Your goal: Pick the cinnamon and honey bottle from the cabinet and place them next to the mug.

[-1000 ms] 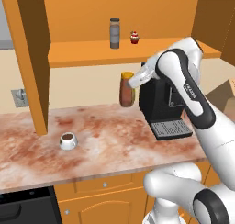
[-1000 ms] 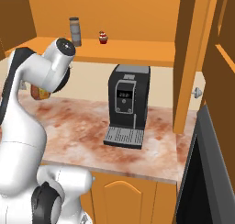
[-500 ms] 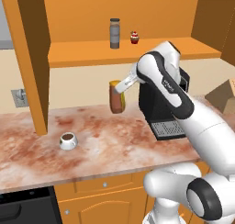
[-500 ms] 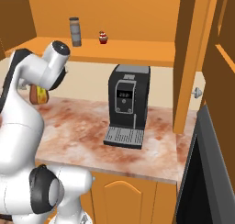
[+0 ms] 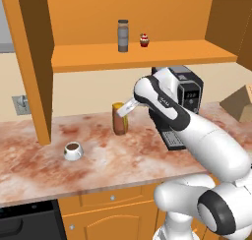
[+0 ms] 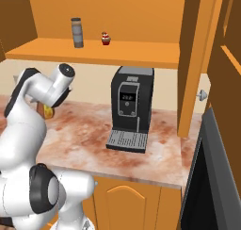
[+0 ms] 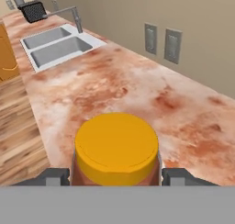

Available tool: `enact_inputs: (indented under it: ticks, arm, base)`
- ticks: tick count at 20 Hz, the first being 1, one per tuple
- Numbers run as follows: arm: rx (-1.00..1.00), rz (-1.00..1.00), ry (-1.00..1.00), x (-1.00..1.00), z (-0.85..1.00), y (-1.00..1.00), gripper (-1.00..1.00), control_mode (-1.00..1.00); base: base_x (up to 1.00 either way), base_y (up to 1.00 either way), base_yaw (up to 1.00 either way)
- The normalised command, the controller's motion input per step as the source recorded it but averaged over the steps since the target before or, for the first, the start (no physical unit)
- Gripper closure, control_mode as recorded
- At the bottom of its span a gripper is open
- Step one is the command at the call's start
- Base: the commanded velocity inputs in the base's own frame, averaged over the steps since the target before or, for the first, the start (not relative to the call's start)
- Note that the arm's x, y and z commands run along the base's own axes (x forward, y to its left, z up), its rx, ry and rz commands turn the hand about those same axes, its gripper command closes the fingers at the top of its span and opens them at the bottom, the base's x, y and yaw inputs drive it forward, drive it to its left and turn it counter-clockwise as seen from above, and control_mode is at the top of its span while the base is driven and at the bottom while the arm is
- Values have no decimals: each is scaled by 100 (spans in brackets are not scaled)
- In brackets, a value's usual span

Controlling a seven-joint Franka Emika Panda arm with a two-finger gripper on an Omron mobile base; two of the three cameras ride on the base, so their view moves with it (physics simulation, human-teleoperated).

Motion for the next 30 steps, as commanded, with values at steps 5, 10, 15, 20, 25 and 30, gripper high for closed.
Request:
enact_inputs:
  ticks: [5,10,15,20,25,30]
  arm:
    - [0,0,0,23,-41,26,100,-100]
    - [0,2,-4,8,-16,31,100,-100]
    - [0,4,-12,8,-9,24,100,-100]
    - [0,2,-13,18,-13,7,100,-100]
    - [2,2,-9,12,-21,2,100,-100]
    - [8,4,-5,3,-18,0,100,-100]
  base:
    - [0,0,0]
    - [0,0,0]
    - [0,0,0]
    - [0,0,0]
    - [0,0,0]
    - [0,0,0]
